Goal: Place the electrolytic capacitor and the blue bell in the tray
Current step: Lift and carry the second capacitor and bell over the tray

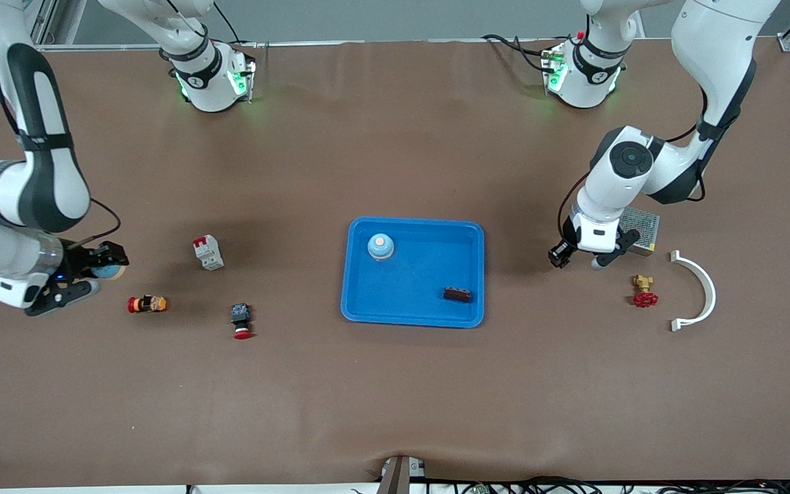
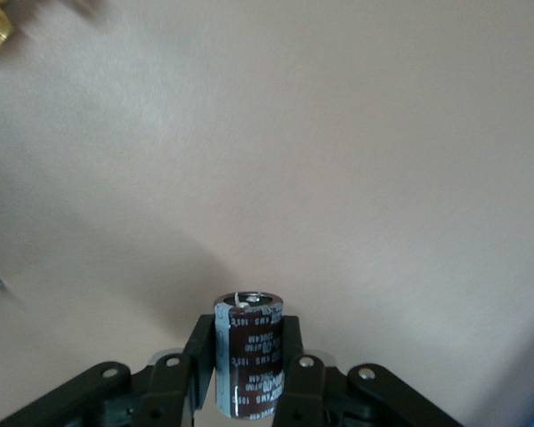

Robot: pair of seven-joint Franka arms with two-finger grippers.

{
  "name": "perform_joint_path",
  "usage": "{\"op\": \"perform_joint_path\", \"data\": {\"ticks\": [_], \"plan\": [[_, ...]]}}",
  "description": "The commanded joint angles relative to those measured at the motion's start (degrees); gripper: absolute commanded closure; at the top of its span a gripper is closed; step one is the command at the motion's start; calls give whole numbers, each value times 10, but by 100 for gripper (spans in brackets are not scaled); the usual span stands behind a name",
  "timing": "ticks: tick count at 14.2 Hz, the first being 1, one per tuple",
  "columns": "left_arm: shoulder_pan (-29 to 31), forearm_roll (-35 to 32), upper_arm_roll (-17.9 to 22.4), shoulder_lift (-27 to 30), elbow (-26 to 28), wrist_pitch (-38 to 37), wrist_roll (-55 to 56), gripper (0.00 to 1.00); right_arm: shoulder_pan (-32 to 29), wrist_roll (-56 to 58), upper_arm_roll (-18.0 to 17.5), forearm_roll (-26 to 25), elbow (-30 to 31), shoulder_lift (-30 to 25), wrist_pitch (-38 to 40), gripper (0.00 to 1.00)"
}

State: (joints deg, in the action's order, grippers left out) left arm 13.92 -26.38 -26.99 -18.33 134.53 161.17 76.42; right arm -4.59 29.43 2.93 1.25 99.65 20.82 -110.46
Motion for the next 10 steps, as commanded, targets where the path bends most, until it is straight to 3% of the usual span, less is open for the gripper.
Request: {"op": "perform_joint_path", "data": {"ticks": [1, 5, 8, 10], "plan": [[3, 0, -22, 8, -43, -66, 113, 100, 46, -73, 1, 9, -70, 9, 39, 42], [-3, 106, -64, -17, -159, -231, 174, 100, 140, -239, 1, 21, -120, 10, 46, 43], [-8, 130, -80, -17, -182, -247, 237, 100, 191, -349, 1, 26, -129, 14, 41, 43], [-28, 133, -81, -22, -191, -247, 298, 100, 209, -395, 1, 77, -129, 21, 39, 43]]}}
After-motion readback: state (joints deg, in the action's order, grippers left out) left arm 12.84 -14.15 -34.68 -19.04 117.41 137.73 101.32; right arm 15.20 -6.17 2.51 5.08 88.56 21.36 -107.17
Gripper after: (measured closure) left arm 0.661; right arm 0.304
